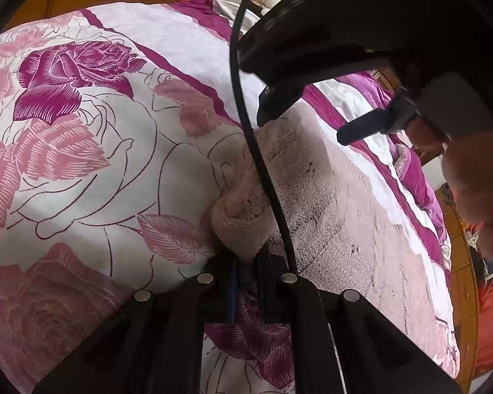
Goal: Fold small clothes
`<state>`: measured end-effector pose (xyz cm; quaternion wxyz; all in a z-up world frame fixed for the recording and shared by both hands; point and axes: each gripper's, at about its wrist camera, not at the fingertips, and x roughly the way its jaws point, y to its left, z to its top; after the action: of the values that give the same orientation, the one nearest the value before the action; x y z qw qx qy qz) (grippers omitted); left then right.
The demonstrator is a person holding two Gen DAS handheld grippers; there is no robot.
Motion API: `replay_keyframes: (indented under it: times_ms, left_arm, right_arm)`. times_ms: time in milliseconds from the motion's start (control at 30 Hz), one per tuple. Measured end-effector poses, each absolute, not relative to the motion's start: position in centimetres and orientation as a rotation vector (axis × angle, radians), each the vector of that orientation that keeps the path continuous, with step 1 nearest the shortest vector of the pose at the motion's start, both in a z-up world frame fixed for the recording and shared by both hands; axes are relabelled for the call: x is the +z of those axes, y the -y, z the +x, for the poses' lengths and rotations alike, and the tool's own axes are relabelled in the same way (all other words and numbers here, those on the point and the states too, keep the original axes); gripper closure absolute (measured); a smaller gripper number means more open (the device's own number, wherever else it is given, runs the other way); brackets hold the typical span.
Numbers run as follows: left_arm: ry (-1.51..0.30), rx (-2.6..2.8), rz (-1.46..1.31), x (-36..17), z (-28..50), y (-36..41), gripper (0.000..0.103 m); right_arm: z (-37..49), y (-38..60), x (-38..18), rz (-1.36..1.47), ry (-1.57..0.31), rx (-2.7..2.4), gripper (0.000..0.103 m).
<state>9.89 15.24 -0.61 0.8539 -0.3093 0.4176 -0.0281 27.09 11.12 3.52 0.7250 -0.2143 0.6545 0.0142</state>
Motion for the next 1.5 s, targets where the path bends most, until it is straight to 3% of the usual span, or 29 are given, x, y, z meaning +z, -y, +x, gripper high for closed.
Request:
replay_keyframes:
  times_ms: [367, 467, 567, 633, 700, 800, 933, 1100, 1300, 1500]
  left_arm:
    - [-0.887, -0.074, -0.683, -0.8, 10.0, -15.6, 0.103]
    - [-0.886, -0.073, -0.683, -0.8, 9.8, -15.8, 0.103]
    - [-0.882, -0.063, -0.68, -0.9, 9.8, -15.7, 0.103]
    - [-0.879, -0.06, -0.699, -0.9, 9.6, -15.4, 0.103]
    - [-0.881, -0.062, -0.745, -1.2, 9.7, -15.9, 0.103]
    - [-0.893, -0.077, -0.839, -1.8, 10.0, -17.0, 0.103]
    - [-0.896, -0.112, -0.964, -2.7, 10.4, -18.3, 0.103]
    - [-0.92, -0.115, -0.834, -1.5, 10.1, -17.6, 0.103]
    - [-0.924, -0.113, -0.863, -0.6, 7.5, -19.0, 0.103]
    - [-0.823, -0.074, -0.817, 2.6, 3.7, -20.2, 0.103]
  right_arm:
    - [29.2, -12.3, 0.0, -0.552, -1.519, -0.091, 0.025]
    - [30.4, -12.5, -1.1, -0.592, -1.517, -0.139, 0.032]
    - [30.9, -13.0, -1.5, -0.615, -1.522, -0.173, 0.042]
    - [31.3, -13.1, -1.4, -0.606, -1.525, -0.202, 0.063]
    - [31.3, -13.0, -1.3, -0.624, -1.502, -0.228, 0.076]
    - [31.2, -12.3, -1.2, -0.607, -1.482, -0.207, 0.081]
    - [31.1, -11.4, -0.6, -0.545, -1.469, -0.152, 0.082]
    - [30.8, -10.5, 0.1, -0.502, -1.443, -0.083, 0.082]
    - [29.0, -11.5, 1.4, -0.534, -1.399, -0.054, 0.085]
    - [26.9, -14.3, 3.8, -0.53, -1.341, 0.013, 0.088]
